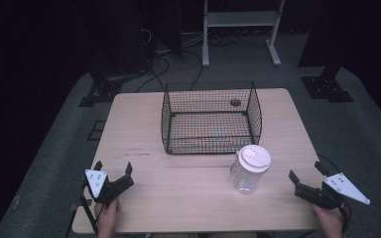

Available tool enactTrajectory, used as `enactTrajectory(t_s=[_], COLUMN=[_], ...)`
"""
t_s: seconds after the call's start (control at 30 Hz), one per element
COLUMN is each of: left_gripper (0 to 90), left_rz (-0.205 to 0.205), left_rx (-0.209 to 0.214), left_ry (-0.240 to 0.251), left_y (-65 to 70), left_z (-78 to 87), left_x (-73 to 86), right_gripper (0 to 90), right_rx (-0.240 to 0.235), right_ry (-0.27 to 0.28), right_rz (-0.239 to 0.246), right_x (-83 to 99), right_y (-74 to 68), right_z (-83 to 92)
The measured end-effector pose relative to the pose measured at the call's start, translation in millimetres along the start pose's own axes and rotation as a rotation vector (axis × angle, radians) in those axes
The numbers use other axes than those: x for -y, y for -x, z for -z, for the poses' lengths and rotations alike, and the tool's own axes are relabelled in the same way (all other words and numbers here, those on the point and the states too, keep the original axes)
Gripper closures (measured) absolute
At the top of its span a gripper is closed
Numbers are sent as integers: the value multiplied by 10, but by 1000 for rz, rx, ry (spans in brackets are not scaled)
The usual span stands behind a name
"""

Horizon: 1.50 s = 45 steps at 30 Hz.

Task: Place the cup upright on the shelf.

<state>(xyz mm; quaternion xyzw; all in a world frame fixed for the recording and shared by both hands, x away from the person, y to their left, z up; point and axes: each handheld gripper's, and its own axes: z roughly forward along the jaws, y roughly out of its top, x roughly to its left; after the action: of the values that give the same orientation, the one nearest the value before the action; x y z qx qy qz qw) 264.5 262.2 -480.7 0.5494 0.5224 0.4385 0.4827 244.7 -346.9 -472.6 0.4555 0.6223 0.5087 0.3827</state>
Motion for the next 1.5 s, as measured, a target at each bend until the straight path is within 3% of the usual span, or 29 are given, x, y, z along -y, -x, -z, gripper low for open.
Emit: enactTrajectory(t_s=[0.3, 0.67, 1.0, 1.13, 1.23, 1.5], left_gripper=[0, 0, 0, 0, 0, 0], left_rz=[10, 13, 12, 11, 13, 14], left_rx=[2, 11, 12, 13, 13, 12], left_ry=[2, 8, 7, 8, 8, 4], left_y=[-9, -13, -11, -11, -13, -11], left_z=[5, 13, 14, 14, 14, 10], left_x=[2, 5, 5, 5, 6, 4], right_gripper=[54, 54, 53, 53, 53, 53], right_rx=[-13, -68, -155, -168, -201, -246], right_ry=[-4, 29, 52, 67, 79, 90], right_rz=[-8, 25, 79, 92, 124, 137], right_x=[2, -161, -289, -323, -378, -450], right_y=[14, -130, -337, -391, -481, -654], right_z=[-3, 70, 223, 267, 305, 317])
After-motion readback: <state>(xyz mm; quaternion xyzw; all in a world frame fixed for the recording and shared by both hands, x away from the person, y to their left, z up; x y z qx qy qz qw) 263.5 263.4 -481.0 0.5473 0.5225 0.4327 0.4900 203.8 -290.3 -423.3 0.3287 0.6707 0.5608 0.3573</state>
